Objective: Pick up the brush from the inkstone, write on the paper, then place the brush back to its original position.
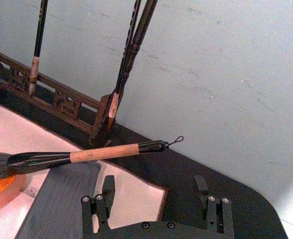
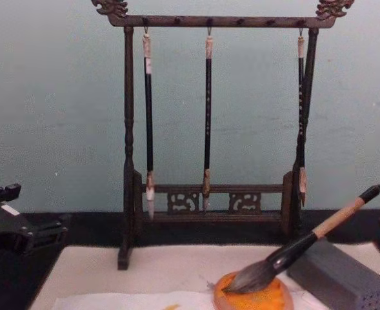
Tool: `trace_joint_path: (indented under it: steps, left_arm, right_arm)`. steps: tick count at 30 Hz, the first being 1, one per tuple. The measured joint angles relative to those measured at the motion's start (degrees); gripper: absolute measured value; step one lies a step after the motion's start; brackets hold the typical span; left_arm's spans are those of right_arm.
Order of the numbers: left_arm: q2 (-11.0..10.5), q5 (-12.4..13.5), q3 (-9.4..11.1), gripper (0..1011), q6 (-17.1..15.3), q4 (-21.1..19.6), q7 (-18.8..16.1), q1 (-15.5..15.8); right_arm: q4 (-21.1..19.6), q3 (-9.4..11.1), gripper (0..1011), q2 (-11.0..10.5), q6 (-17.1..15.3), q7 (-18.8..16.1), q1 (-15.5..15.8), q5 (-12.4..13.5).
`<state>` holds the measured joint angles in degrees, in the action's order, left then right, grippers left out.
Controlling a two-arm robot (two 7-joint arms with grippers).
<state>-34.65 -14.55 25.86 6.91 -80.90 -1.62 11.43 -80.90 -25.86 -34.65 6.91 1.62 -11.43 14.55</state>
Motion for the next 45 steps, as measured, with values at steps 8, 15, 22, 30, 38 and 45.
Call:
trace_joint_path:
  steps: [8,15,22,30,38,45]
  left_arm:
    - [0.0,0.0,0.0,1001,0.0,0.0,0.0,0.0]
    - [0.0,0.0,0.0,1001,0.0,0.0,0.0,0.0]
    - [0.0,0.0,0.0,1001,0.0,0.0,0.0,0.0]
    - [0.0,0.0,0.0,1001,0.0,0.0,0.0,0.0]
    - [0.0,0.0,0.0,1001,0.0,0.0,0.0,0.0]
    - [0.0,0.0,0.0,1001,0.0,0.0,0.0,0.0]
  right_arm:
    - [0.0,0.0,1000,0.0,0.0,0.0,0.0,0.0]
    - [0.0,0.0,1000,0.0,0.0,0.0,0.0,0.0]
    - [-0.33,0.9,1000,0.38,-0.17,-1.09,0.43,0.27]
    - [-2.35,3.76,1000,1.14,-2.62,-5.58,1.98,5.84]
    - [-3.82,8.23,1000,3.5,-8.03,-10.76,3.25,16.07]
    - [-3.85,11.75,1000,6.21,-12.62,-13.42,3.73,23.59]
